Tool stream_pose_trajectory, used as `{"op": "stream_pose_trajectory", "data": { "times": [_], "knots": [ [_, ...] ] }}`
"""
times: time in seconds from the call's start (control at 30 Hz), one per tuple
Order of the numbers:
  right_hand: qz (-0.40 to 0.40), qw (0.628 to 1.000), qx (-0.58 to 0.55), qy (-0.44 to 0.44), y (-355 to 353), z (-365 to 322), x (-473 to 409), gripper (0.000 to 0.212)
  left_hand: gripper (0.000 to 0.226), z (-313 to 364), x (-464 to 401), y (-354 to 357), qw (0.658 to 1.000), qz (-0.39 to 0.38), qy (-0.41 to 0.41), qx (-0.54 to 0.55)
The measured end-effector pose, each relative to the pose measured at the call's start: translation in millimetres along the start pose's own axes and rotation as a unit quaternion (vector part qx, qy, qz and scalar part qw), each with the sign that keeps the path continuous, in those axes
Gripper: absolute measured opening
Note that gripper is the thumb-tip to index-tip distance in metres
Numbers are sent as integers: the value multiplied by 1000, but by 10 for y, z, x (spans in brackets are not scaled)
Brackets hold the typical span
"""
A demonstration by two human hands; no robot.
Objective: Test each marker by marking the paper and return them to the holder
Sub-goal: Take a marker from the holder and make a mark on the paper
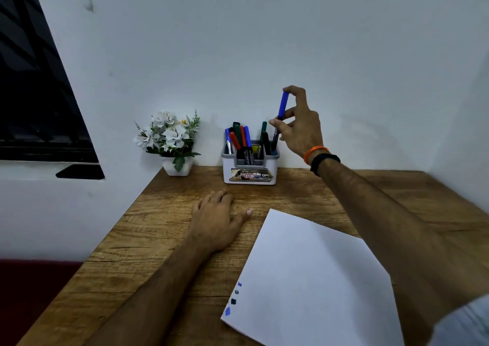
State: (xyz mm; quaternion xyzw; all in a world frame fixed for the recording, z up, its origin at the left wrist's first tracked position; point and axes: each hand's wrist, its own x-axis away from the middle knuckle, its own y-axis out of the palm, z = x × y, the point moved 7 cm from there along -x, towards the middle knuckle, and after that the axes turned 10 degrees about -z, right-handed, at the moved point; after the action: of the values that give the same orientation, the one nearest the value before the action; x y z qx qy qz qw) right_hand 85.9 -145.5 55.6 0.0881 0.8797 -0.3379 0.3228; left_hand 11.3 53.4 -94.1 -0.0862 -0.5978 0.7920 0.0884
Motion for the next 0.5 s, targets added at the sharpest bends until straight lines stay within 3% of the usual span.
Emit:
{"op": "stream_pose_trajectory", "data": {
  "times": [0.13, 0.27, 0.5],
  "knots": [
    [-45, 999, 29, 1, 126, 100, 56, 63, 71, 2, -4, 3, 1000, -3, -1, -1],
    [-105, 984, 143, 22, 254, 211, 170, 43, 71, 4, 1, 1, 1000, -3, 0, -1],
    [-77, 994, 66, 39, 115, 209, 191, 33, 72, 19, 10, -10, 1000, -2, -2, -7]
  ]
}}
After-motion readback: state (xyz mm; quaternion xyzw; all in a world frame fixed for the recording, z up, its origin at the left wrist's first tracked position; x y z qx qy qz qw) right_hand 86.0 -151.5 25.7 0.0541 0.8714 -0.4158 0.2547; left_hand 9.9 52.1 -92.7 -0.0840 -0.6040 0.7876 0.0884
